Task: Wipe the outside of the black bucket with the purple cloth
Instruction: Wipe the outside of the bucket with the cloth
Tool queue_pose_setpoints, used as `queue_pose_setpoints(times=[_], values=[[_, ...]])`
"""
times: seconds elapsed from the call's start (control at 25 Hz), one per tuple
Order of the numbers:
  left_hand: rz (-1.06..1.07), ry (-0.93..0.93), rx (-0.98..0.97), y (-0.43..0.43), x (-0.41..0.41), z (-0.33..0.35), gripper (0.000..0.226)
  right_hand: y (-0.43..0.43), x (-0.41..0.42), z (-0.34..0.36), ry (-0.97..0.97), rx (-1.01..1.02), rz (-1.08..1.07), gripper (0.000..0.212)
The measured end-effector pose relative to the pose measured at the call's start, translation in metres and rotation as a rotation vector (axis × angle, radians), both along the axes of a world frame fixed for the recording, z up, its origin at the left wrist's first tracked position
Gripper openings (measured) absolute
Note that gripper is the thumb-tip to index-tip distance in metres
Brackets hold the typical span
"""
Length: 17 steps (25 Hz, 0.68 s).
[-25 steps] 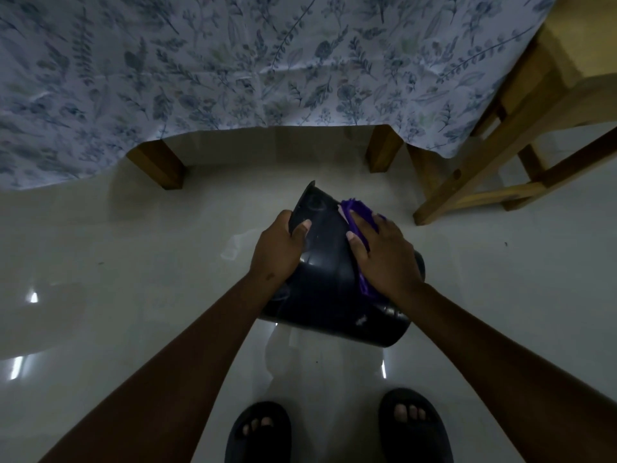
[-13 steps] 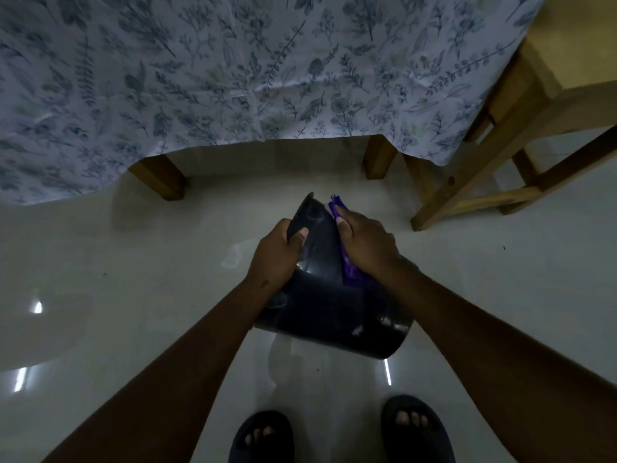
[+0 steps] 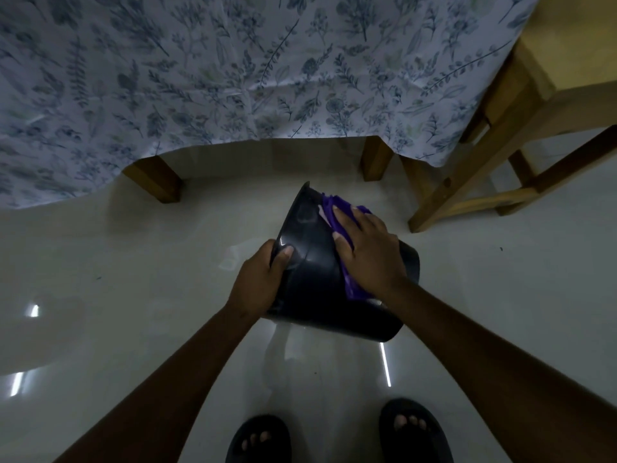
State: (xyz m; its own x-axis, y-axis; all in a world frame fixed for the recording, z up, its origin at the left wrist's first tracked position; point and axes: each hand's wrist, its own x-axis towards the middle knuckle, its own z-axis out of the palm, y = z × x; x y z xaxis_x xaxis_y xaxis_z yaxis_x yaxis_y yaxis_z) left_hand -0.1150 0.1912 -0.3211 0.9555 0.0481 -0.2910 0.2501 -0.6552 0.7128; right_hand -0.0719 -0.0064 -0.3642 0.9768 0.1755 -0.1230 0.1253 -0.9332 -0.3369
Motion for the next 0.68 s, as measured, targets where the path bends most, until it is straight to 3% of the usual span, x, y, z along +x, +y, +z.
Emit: queue_pose_setpoints(times=[0.16, 0.28, 0.36, 0.44, 0.6, 0.68], values=[[0.106, -0.05, -0.001, -0.013, 0.032, 0.004, 0.033, -0.012, 0.022, -0.002, 0.077, 0.124, -0.021, 0.054], [0.112, -0.025, 0.073, -0.017, 0.048, -0.002, 0.035, 0.003, -0.048, -0.002, -0.037, -0.074, -0.016, 0.059], [0.091, -0.037, 0.084, -0.017, 0.046, -0.003, 0.036, 0.016, -0.086, 0.003, -0.088, -0.062, 0.025, 0.063], [0.094, -0.059, 0.059, -0.017, 0.037, -0.002, 0.036, 0.009, -0.052, 0.0, -0.073, -0.013, 0.04, 0.058], [0.117, -0.07, 0.028, -0.01, 0.018, -0.006, 0.035, -0.019, 0.042, -0.008, 0.32, 0.205, -0.189, 0.054], [0.113, -0.044, 0.075, -0.004, 0.02, -0.005, 0.036, -0.016, 0.022, -0.006, 0.351, 0.168, -0.22, 0.05]])
